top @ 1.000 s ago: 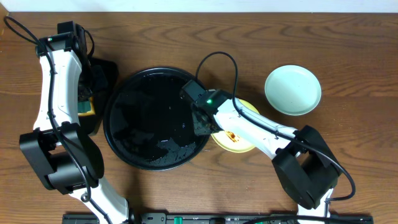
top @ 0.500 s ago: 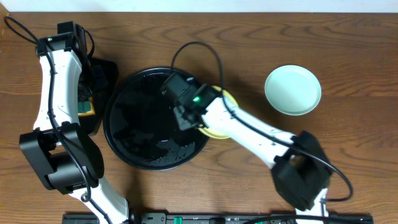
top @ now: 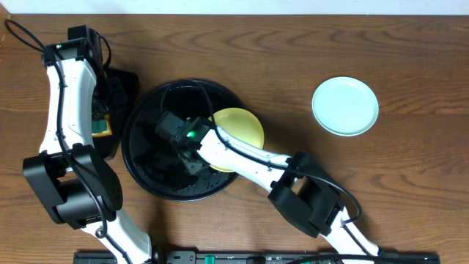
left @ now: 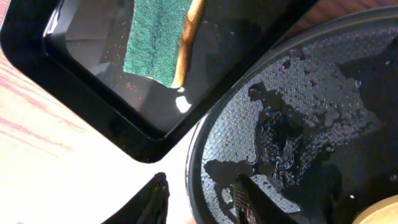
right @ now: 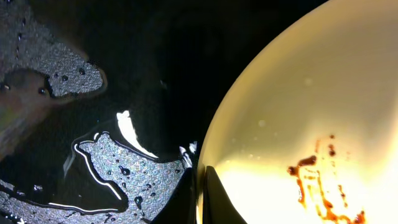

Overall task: Clean dirty plates on tray and stack at the side
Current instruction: 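Position the yellow plate at the tray's center with the right gripper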

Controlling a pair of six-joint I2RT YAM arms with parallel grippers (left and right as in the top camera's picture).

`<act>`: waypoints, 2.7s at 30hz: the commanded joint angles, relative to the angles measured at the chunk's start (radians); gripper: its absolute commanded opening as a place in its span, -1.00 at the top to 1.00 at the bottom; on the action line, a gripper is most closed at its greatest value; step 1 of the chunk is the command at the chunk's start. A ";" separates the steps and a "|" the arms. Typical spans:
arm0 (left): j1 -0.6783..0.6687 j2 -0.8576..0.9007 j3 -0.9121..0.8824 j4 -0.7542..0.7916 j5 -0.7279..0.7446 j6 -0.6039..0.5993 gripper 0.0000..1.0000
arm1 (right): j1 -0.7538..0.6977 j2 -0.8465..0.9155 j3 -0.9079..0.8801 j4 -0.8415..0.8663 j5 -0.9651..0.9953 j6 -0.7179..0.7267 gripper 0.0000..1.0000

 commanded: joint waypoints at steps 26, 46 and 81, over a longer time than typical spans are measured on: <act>-0.002 -0.005 -0.006 -0.015 -0.017 0.010 0.29 | 0.043 0.021 0.014 0.076 0.046 -0.288 0.98; -0.002 -0.005 -0.006 -0.015 -0.035 0.006 0.23 | 0.034 0.000 0.015 0.074 0.188 -0.224 -0.99; -0.001 -0.005 -0.006 -0.016 -0.035 0.006 0.29 | -0.238 -0.042 -0.002 -0.152 0.095 0.199 -0.29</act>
